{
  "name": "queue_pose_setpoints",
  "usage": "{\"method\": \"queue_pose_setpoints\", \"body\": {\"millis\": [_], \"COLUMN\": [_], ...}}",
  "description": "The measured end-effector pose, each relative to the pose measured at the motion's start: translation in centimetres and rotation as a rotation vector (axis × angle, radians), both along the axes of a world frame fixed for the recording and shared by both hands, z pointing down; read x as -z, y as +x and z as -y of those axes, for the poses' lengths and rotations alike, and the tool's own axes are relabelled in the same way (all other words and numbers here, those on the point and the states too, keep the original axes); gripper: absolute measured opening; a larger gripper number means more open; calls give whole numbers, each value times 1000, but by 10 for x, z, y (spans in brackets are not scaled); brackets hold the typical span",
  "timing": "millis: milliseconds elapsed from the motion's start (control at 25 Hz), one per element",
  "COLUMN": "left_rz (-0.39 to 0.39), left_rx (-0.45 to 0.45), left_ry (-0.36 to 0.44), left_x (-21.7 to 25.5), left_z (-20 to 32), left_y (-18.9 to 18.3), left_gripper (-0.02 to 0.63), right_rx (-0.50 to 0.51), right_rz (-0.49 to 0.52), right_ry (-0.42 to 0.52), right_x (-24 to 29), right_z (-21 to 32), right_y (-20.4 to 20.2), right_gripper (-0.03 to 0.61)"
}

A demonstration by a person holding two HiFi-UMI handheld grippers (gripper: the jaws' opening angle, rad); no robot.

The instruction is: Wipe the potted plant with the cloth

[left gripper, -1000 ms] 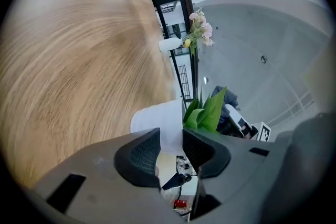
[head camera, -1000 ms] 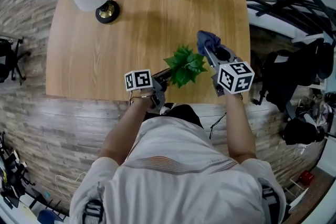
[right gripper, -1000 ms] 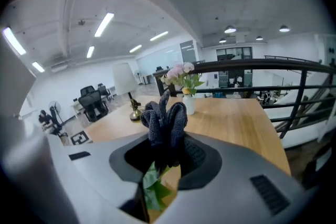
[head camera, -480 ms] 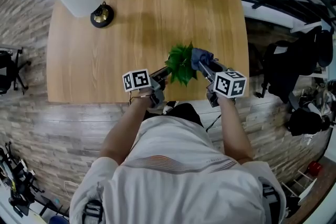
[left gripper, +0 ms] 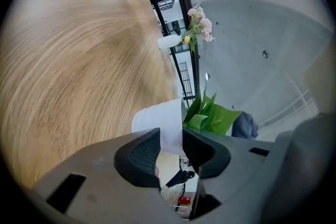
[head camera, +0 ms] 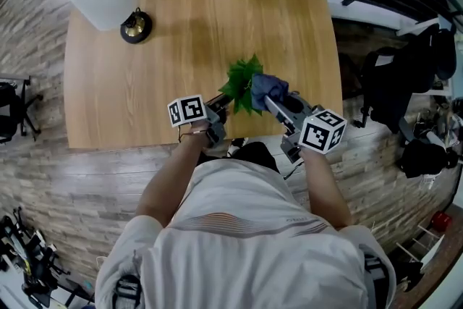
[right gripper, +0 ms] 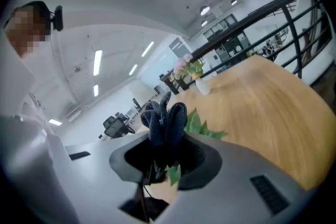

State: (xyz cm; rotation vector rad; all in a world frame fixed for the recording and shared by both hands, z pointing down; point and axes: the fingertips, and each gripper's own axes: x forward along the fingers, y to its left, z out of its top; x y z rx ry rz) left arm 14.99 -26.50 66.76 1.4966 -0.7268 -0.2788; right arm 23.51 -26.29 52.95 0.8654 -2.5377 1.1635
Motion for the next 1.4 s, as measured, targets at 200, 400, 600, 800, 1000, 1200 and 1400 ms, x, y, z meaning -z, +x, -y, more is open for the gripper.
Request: {"method": "queue_pose_setpoints", "body": {"millis": [200,400,600,800,1000,1200,1400], "left_rz": [-6,-9,-13,-22,-29,-30,-24], "left_rx": [-10,-21,-23,-16,-20,-27,-39], "left_ry": [-2,-7,-11,-18,-23,-19,-19], "left_x": [0,-1,-1,-1,-2,-3,-4], "left_z": [0,0,1,1,0,3,2], "left_y": [0,0,1,1,3,1,1], "left_gripper": [132,132,132,132,132,132,132], "right_rx": [-113,-195,-269,29,47,-104,-309], "right_rz": [-154,-346,-284,46,-53,-97,-236], "right_ry": [-186,-73,161,169,-76,-154,-221], "right_x": [-82,-89,-16,29,-63,-98,-126], "right_z": [-10,12,22,-19,-39,-42,-41], "right_y": [28,67,64,-27,-42,2,64], "right_gripper": [155,153,152,153,153,153,152]}}
